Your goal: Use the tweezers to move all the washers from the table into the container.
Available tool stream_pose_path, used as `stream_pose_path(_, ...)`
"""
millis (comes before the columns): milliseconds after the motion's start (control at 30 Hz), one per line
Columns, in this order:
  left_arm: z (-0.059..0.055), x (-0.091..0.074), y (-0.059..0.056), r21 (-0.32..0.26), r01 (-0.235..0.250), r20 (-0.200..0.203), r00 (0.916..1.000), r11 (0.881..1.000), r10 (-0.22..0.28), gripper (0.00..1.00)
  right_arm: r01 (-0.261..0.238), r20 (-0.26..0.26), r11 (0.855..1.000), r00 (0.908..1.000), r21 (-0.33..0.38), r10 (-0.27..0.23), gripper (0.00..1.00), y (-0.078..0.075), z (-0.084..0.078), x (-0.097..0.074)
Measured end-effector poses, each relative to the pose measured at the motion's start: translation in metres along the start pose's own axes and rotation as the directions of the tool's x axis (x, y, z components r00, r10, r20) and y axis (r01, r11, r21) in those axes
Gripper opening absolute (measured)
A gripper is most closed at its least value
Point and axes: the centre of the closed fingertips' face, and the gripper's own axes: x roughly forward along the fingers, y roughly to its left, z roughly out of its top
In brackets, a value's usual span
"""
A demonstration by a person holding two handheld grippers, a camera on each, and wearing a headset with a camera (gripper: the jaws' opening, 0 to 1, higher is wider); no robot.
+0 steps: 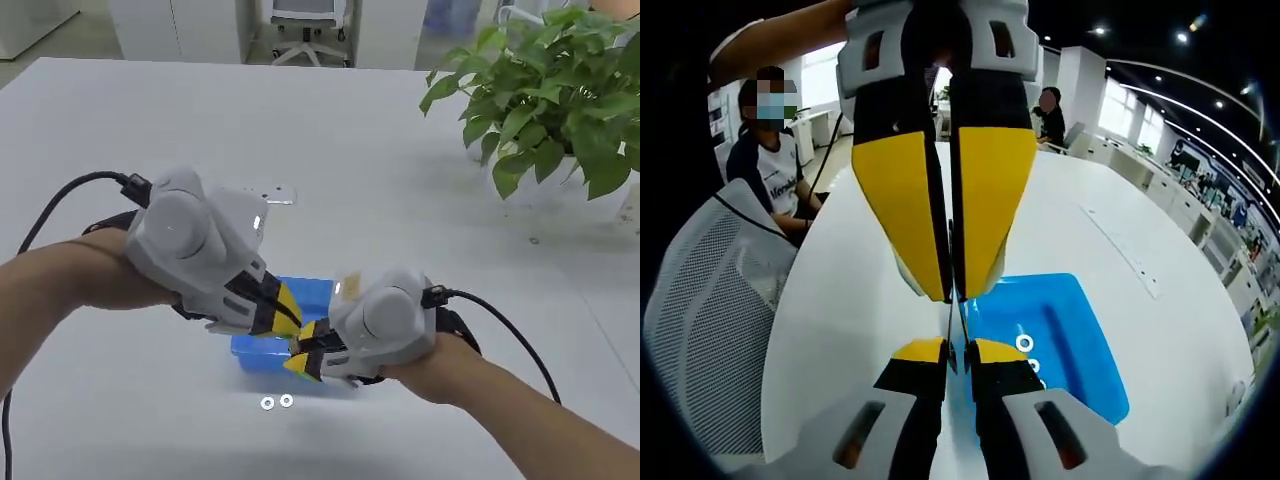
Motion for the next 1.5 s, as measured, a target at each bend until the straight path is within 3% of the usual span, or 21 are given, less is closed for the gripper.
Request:
stream_pose_path(900,-0.025,0.015,-0.024,-0.056,0.032,-0.011,0.9994,0.998,-0.033,0.05,-0.06,-0.004,0.998,0.9982,-0.018,0.059,0.11,0.026,-0.018,0.021)
stream_pose_path(1500,-0.038,0.024,-0.027,-0.077,0.041,-0.024,0.9988,0.996,-0.043,0.05,-0.077,-0.008,0.997,0.997,-0.01,0.077,0.12,0.029,-0.026,0.035)
